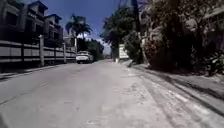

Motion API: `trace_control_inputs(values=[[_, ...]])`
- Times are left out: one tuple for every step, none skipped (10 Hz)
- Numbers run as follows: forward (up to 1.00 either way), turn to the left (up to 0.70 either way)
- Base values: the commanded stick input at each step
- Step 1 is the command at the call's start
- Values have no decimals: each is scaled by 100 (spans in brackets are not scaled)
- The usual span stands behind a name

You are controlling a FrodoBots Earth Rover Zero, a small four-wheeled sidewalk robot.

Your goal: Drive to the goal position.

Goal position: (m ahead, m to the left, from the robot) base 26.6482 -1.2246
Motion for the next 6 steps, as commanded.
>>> trace_control_inputs(values=[[85,0],[85,0],[85,0],[85,0],[85,0],[85,0]])
